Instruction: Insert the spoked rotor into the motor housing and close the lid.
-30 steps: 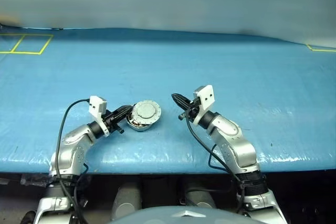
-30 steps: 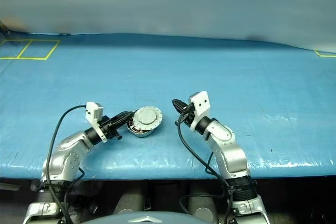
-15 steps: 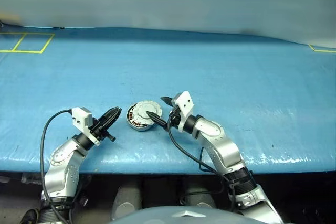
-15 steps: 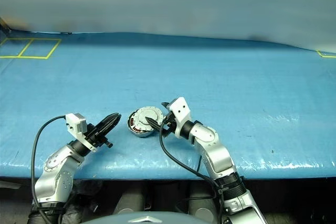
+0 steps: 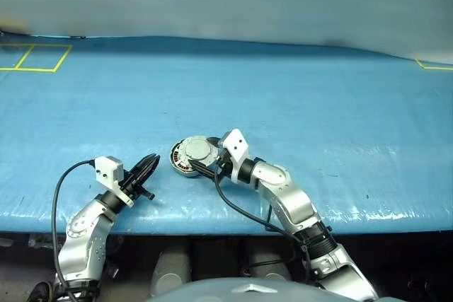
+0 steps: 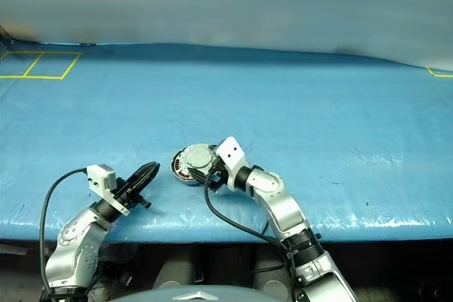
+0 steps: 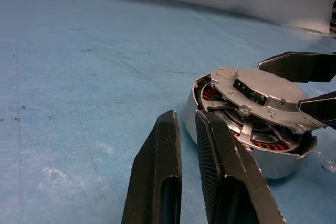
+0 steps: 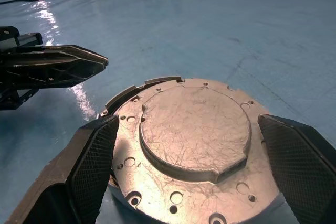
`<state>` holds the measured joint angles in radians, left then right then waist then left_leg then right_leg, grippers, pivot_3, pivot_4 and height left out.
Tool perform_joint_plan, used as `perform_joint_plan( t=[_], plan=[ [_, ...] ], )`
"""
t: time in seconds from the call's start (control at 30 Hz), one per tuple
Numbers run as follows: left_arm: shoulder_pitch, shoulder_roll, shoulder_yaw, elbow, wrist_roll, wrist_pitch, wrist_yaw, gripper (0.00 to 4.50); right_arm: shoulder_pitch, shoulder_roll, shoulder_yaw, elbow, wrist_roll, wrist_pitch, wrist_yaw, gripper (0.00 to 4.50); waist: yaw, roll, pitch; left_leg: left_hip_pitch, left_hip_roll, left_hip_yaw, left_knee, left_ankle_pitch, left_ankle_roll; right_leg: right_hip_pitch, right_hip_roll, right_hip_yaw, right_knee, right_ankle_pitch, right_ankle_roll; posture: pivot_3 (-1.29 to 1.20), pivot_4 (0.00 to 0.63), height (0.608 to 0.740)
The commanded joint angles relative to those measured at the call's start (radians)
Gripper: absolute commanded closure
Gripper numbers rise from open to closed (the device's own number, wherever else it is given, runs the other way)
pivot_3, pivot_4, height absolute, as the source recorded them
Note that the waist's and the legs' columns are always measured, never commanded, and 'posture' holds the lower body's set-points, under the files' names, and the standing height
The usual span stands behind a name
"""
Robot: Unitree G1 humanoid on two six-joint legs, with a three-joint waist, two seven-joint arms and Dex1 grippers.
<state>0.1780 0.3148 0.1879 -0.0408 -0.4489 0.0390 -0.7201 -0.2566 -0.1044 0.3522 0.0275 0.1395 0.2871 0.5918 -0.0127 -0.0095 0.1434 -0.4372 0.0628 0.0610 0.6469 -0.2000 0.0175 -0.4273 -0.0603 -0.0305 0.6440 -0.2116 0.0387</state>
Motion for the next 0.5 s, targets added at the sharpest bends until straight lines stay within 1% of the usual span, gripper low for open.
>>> perform_joint_plan(
  t=[0.03,0.13,0.23,0.3,0.33,0.5],
  plan=[
    [0.001,0.0,0.007,-0.016,0.001,-0.023,0.003,3.94,-0.027,0.02,0.019,0.011,-0.013,-0.025,0.006,0.02,0.0,0.0,0.0,0.0,0.0,0.0,0.0,0.0,0.0,0.0,0.0,0.0,0.0,0.0,0.0,0.0,0.15,0.74],
    [0.001,0.005,0.006,-0.02,0.006,-0.027,0.0,3.94,-0.04,0.032,0.014,0.055,-0.029,-0.025,-0.011,0.02,-0.003,0.0,0.0,0.0,0.0,0.0,0.0,0.0,0.0,0.0,0.0,0.0,0.0,0.0,0.0,0.0,0.15,0.74],
    [0.001,0.007,0.004,-0.024,0.01,-0.028,0.0,3.94,-0.051,0.041,0.004,0.081,-0.035,-0.03,-0.023,0.57,-0.004,0.0,0.0,0.0,0.0,0.0,0.0,0.0,0.0,0.0,0.0,0.0,0.0,0.0,0.0,0.0,0.15,0.74],
    [0.003,0.007,0.001,-0.023,0.012,-0.029,-0.001,3.94,-0.053,0.044,0.002,0.084,-0.034,-0.033,-0.02,1.22,-0.005,0.0,0.0,0.0,0.0,0.0,0.0,0.0,0.0,0.0,0.0,0.0,0.0,0.0,0.0,0.0,0.15,0.74],
    [0.004,0.005,0.0,-0.021,0.014,-0.031,-0.001,3.94,-0.054,0.045,0.003,0.084,-0.037,-0.035,-0.019,1.47,-0.006,0.0,0.0,0.0,0.0,0.0,0.0,0.0,0.0,0.0,0.0,0.0,0.0,0.0,0.0,0.0,0.15,0.74],
    [0.007,0.001,-0.007,-0.012,0.019,-0.034,-0.006,3.94,-0.05,0.043,0.015,0.04,-0.037,-0.018,-0.011,1.49,-0.008,0.0,0.0,0.0,0.0,0.0,0.0,0.0,-0.001,0.0,0.0,0.0,0.0,0.0,0.0,0.0,0.15,0.74]
  ],
)
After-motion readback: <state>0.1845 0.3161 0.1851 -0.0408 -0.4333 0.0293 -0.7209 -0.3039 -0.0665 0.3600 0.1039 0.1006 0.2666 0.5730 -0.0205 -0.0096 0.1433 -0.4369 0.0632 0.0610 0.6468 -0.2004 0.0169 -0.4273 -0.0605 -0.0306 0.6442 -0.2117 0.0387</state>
